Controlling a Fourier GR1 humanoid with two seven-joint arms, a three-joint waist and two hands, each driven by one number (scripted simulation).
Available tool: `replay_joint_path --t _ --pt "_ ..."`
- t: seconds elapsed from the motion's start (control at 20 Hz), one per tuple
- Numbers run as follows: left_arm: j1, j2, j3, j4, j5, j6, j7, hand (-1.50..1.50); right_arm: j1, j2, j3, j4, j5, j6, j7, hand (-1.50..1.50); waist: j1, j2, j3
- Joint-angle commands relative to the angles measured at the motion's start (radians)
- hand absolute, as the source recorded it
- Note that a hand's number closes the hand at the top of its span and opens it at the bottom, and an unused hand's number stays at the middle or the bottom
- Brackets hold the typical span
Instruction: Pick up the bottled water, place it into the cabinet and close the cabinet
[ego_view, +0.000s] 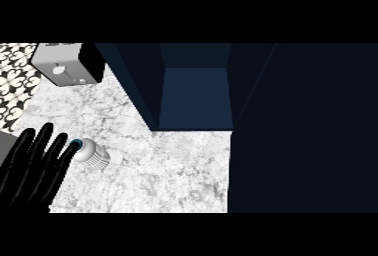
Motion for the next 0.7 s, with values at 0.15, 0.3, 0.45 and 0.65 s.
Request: replay_joint_path --t 0.15,0.3,0.45,0.65 --pt "0.046 -0.006 -0.063 -0.166 -0.084 0.046 0.048 -1.5 0.128 0.017 -0.022 -0.217 -0.149 0.01 0.077 -1.5 -0.006 -0.005 0.0" --pt "0.016 -0.008 -0.066 -0.116 -0.071 0.036 0.025 -1.5 0.065 -0.022 -0.083 -0.159 -0.206 0.031 0.088 -1.5 -0.001 0.001 -0.001" --pt "0.148 0.007 -0.103 -0.208 -0.074 0.023 0.022 -1.5 0.065 0.001 -0.064 -0.177 -0.177 0.007 0.093 -1.5 0.012 -0.005 -0.002" --pt "0.126 0.02 -0.026 -0.217 -0.036 0.044 0.057 -1.5 0.139 0.03 -0.041 -0.217 -0.173 0.021 0.081 -1.5 -0.002 -0.005 -0.002"
